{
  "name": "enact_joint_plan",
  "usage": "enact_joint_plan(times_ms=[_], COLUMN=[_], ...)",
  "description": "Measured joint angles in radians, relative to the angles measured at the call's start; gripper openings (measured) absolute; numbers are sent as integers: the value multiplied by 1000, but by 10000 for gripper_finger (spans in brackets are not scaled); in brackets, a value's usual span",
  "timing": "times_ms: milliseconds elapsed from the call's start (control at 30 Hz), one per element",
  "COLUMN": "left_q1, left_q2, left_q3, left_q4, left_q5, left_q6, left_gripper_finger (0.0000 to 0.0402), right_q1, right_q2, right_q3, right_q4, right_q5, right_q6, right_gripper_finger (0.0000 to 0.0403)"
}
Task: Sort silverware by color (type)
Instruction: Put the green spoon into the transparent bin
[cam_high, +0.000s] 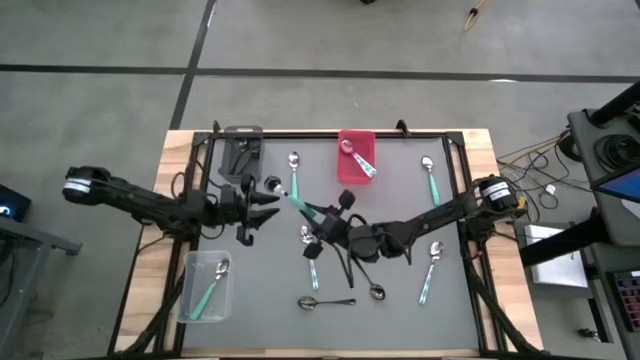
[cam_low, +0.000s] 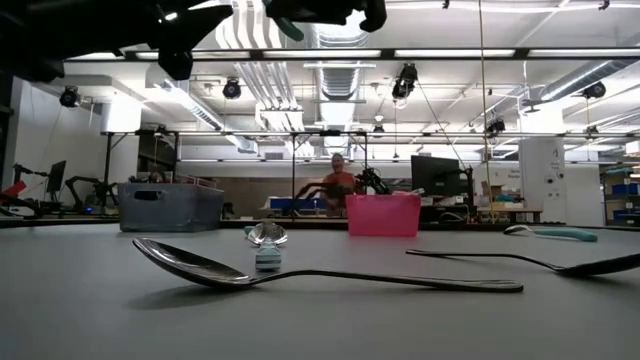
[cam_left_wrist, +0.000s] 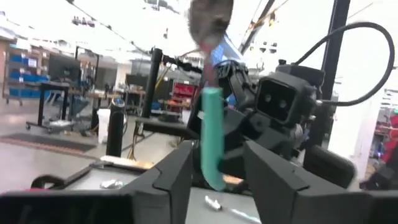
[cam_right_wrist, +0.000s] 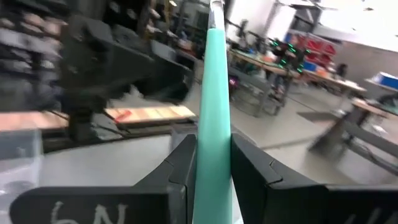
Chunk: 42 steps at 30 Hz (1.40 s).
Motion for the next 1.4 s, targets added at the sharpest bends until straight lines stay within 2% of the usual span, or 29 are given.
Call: enact_joint_plan(times_ms=[167,433,600,767,833,1233,1400], left_q1=[0,0,-4,-6,-6,-7,-7], left_q2=[113,273,306,317,317,292,239], left_q3=[49,217,243,241,241,241,240], left_q4=[118,119,122,126,122,93,-25], left_q5=[-1,-28,-77,-156,-166,-148,-148], left_q6=[15,46,35,-4,-16,-34,-33], left_gripper_finger=[148,132,91,24,20,16,16], right_q1=[-5,-5,-1,-3,-3,-1,8], right_q2=[0,0,0,0,0,-5,-13], right_q3=[-1,0,-3,-5,-5,-5,-5], right_q4=[0,0,-2,-9,-15,-22,-73], right_q5=[-23,-11,83,102,106,114,114], right_q6=[-39,-86,-95,-78,-80,-66,-35], right_gripper_finger=[66,66,66,66,68,184,208])
